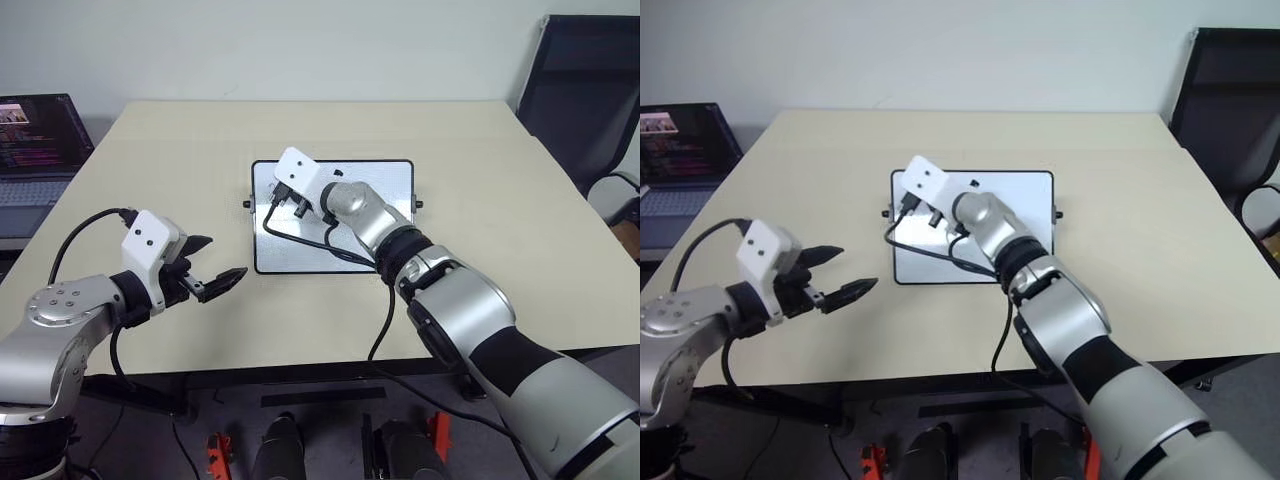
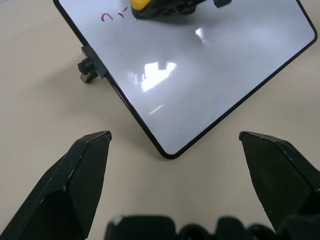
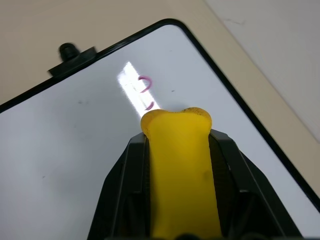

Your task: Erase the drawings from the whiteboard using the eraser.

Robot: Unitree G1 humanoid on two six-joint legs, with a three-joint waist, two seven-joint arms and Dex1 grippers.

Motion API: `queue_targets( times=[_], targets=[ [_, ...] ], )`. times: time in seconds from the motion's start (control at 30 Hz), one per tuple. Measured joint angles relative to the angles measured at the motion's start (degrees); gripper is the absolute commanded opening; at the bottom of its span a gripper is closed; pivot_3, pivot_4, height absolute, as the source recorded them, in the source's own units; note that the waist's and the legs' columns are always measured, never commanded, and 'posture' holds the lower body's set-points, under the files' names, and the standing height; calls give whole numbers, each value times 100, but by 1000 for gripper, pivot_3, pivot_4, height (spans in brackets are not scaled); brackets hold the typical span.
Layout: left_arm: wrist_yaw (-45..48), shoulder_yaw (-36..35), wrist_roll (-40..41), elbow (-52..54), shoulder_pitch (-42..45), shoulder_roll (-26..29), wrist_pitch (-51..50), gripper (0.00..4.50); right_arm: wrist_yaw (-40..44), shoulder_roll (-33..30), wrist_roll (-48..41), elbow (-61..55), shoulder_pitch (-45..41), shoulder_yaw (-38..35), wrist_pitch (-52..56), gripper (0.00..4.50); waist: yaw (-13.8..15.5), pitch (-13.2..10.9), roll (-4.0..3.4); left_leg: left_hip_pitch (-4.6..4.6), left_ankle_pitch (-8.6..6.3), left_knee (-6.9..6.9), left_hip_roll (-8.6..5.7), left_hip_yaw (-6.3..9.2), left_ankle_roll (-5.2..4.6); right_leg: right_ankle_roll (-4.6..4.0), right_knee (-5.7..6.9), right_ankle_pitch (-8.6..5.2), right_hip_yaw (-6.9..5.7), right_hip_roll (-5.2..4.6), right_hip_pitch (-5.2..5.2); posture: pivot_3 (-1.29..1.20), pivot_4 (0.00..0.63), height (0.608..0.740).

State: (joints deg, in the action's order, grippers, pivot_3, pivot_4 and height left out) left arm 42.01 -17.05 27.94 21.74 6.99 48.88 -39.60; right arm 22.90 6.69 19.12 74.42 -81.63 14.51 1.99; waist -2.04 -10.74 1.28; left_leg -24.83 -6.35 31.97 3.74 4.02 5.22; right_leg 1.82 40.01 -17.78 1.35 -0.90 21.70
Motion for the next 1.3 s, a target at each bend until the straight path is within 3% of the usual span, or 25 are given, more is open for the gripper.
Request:
queue_targets(
  times=[0.1, 0.37, 0.67, 0.83, 1.0, 1.3],
  targets=[
    [4, 0, 0, 0, 10, 0, 0, 4500, 261, 28, -2, -15, 48, 31, 5, 1200, -2, 0, 0, 2, 0, 0, 2, 1, 0, -2, 0, -2, -1, 2, 0, 0, 150, 740],
    [5, 0, 0, 0, 12, 0, 0, 4500, -715, -29, -20, 64, 8, -127, -38, 1200, 34, -1, -1, -1, 0, 2, -3, 0, 0, -20, -4, -10, -5, -8, 23, 0, 150, 740],
    [-7, 0, 0, 0, 12, 0, 0, 4500, 18, -125, 177, -48, 32, 164, -2, 1198, 11, 1, 2, 2, 0, 0, 0, 0, -1, -26, -3, -16, -5, -5, -2, 0, 150, 740],
    [-7, 0, 0, 0, 11, 0, 0, 4500, -120, -120, 205, -58, 36, 225, -37, 1197, 15, 2, 2, 5, 0, 1, -1, 1, 0, -25, -4, -15, -8, -8, 18, 0, 150, 740],
    [-10, -1, -2, 0, 8, 0, 0, 4500, -334, 57, -69, 37, 28, -143, -40, 1197, -1, 1, 1, 4, 0, -1, 0, 2, 0, -26, -2, -12, -5, -6, 8, 0, 150, 740],
    [-21, -211, -22, -1, -96, 24, 7, 4500, 17, 283, -491, 72, -34, -489, 117, 1197, -29, -1, 0, -6, -2, -15, 4, 1, 0, -21, -3, -12, -7, -1, 9, 0, 150, 740]
  ],
)
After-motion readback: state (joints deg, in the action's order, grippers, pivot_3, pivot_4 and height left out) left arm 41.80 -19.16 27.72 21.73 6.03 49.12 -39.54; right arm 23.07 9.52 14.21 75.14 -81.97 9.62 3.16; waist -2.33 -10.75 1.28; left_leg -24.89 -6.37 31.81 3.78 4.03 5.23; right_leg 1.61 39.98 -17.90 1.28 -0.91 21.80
